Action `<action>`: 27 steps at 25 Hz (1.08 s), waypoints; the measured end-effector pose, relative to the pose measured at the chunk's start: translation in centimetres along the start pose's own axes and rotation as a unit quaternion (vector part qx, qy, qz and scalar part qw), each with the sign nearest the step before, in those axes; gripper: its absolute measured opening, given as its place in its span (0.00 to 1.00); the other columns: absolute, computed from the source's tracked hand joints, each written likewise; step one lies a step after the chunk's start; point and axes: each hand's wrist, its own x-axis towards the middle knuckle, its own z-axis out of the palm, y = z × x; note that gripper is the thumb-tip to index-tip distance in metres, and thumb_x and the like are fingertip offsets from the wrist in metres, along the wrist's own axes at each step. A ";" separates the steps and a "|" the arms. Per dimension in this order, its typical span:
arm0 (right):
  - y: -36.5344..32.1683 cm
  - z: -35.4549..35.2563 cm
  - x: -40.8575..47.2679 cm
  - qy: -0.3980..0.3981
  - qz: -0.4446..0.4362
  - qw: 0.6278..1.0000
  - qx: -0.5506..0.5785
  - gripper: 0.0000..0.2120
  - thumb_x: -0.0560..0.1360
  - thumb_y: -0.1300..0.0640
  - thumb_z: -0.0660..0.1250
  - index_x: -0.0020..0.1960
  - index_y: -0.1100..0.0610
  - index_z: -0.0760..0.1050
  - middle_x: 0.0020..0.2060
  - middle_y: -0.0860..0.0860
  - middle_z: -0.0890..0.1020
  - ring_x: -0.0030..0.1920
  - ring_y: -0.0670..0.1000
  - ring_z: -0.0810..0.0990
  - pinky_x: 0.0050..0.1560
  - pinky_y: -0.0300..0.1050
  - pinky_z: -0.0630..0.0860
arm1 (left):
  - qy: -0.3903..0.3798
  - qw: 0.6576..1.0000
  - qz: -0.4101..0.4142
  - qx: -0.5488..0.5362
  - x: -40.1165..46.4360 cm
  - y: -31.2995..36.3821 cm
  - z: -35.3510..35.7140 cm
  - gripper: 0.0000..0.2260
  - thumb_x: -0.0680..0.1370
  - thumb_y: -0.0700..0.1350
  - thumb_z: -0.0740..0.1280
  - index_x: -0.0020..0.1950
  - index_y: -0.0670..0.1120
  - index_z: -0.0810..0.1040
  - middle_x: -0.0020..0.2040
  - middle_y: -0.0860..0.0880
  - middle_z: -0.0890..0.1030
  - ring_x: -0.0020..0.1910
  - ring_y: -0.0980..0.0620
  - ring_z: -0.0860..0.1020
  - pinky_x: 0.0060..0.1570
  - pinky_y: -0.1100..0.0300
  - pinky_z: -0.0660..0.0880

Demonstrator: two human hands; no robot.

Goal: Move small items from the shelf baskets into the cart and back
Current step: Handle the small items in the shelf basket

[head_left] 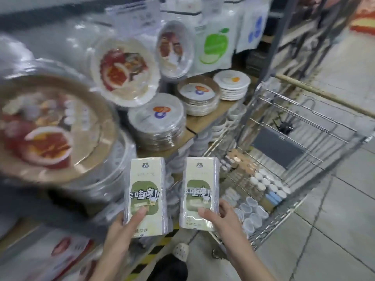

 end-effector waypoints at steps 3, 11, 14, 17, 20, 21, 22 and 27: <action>0.6 2.6 -2.3 -0.079 0.012 0.996 -0.030 0.40 0.49 0.40 0.81 0.58 0.51 0.75 0.53 0.49 0.83 0.54 0.51 0.82 0.56 0.54 0.77 | 0.077 0.995 0.030 -0.052 -6.5 -0.4 -2.7 0.35 0.54 0.61 0.78 0.57 0.46 0.80 0.49 0.46 0.85 0.50 0.46 0.83 0.53 0.49 0.78; 0.4 12.1 -10.1 -0.275 0.005 0.956 -0.103 0.44 0.41 0.40 0.82 0.55 0.52 0.77 0.48 0.50 0.85 0.52 0.55 0.83 0.58 0.58 0.76 | 0.229 0.953 0.072 -0.185 -17.9 -2.5 -13.9 0.46 0.50 0.68 0.76 0.64 0.51 0.74 0.57 0.54 0.81 0.60 0.50 0.76 0.68 0.45 0.65; 1.5 17.5 -14.8 -0.317 0.002 0.939 -0.130 0.46 0.40 0.39 0.82 0.55 0.53 0.78 0.48 0.50 0.85 0.51 0.54 0.83 0.57 0.56 0.77 | 0.265 0.941 0.105 -0.185 -22.9 -2.3 -19.1 0.38 0.50 0.65 0.75 0.57 0.51 0.78 0.51 0.53 0.84 0.56 0.50 0.80 0.65 0.47 0.69; 3.1 23.1 -19.8 -0.358 -0.017 0.923 -0.138 0.39 0.45 0.43 0.79 0.55 0.52 0.77 0.46 0.48 0.86 0.48 0.51 0.84 0.50 0.50 0.79 | 0.306 0.932 0.117 -0.158 -27.5 -3.1 -25.1 0.39 0.52 0.69 0.74 0.59 0.53 0.78 0.53 0.52 0.84 0.55 0.48 0.80 0.62 0.44 0.71; 5.0 28.3 -23.5 -0.393 -0.026 0.910 -0.134 0.38 0.47 0.43 0.79 0.56 0.52 0.77 0.48 0.49 0.85 0.50 0.52 0.84 0.55 0.55 0.78 | 0.325 0.922 0.126 -0.169 -31.3 -3.1 -30.3 0.39 0.52 0.67 0.75 0.59 0.53 0.78 0.52 0.50 0.84 0.54 0.47 0.81 0.61 0.44 0.72; 5.4 29.8 -24.7 -0.403 -0.027 0.905 -0.137 0.38 0.48 0.42 0.79 0.56 0.51 0.77 0.49 0.49 0.85 0.51 0.53 0.83 0.57 0.57 0.77 | 0.333 0.920 0.130 -0.161 -32.3 -3.0 -31.7 0.41 0.51 0.69 0.75 0.60 0.53 0.77 0.53 0.51 0.84 0.54 0.47 0.81 0.62 0.44 0.71; 5.9 31.5 -25.9 -0.413 -0.029 0.899 -0.141 0.38 0.49 0.41 0.80 0.56 0.50 0.77 0.50 0.49 0.85 0.52 0.53 0.83 0.58 0.58 0.76 | 0.340 0.918 0.133 -0.157 -33.2 -2.9 -33.2 0.42 0.50 0.70 0.74 0.61 0.54 0.77 0.54 0.52 0.83 0.56 0.48 0.80 0.62 0.45 0.71; 5.9 36.8 -29.5 -0.424 -0.086 0.888 -0.154 0.38 0.53 0.40 0.81 0.60 0.47 0.74 0.53 0.43 0.83 0.53 0.47 0.82 0.56 0.52 0.77 | 0.365 0.905 0.128 -0.179 -35.5 -2.2 -38.4 0.41 0.54 0.71 0.72 0.64 0.54 0.75 0.58 0.53 0.81 0.59 0.49 0.77 0.60 0.47 0.70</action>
